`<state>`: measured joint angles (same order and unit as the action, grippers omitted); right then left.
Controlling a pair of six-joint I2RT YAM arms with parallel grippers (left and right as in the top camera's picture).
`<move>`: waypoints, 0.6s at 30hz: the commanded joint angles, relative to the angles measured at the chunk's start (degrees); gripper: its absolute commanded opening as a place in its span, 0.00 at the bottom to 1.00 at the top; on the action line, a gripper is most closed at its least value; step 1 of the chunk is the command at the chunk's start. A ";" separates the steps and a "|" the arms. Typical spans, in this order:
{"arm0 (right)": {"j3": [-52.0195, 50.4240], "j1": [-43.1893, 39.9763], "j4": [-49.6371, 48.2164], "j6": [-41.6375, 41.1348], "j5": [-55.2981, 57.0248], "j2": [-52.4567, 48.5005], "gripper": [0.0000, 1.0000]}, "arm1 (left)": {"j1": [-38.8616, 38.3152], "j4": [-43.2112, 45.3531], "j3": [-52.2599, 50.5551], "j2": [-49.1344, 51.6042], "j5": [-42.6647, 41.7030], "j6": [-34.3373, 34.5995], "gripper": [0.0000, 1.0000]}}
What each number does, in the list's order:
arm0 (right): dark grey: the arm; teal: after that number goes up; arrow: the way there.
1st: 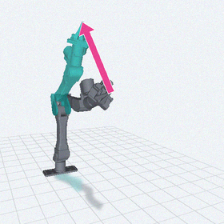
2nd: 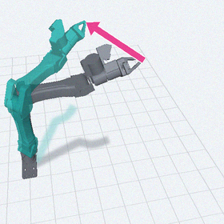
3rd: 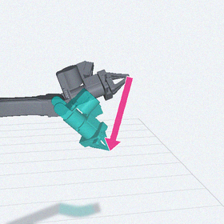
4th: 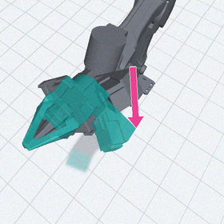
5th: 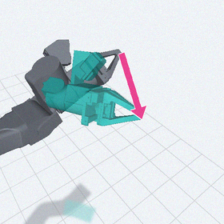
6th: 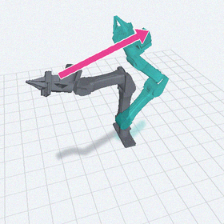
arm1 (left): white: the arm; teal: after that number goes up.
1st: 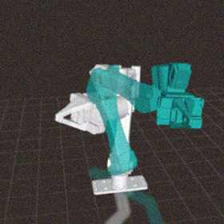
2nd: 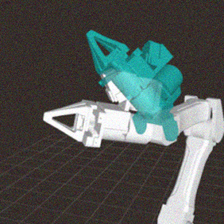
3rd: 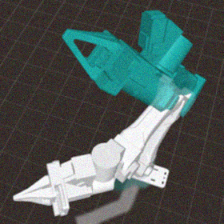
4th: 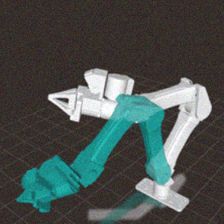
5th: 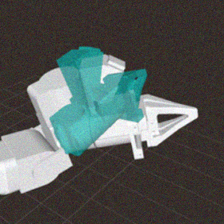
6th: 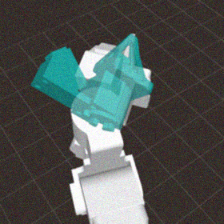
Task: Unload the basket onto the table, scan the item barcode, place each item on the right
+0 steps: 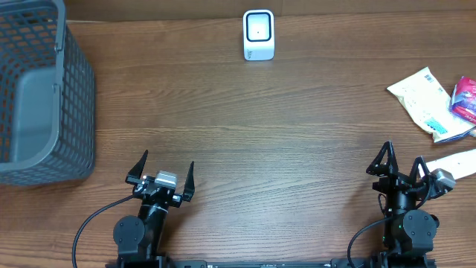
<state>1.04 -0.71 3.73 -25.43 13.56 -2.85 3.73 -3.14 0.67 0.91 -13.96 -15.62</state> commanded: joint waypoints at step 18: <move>-0.57 2.12 -0.39 0.31 0.52 2.71 1.00 | -0.48 0.17 -0.37 -0.66 -0.92 -0.90 1.00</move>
<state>1.06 0.16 3.31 -25.45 13.65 -0.80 3.73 -3.14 0.67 0.91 -14.17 -15.62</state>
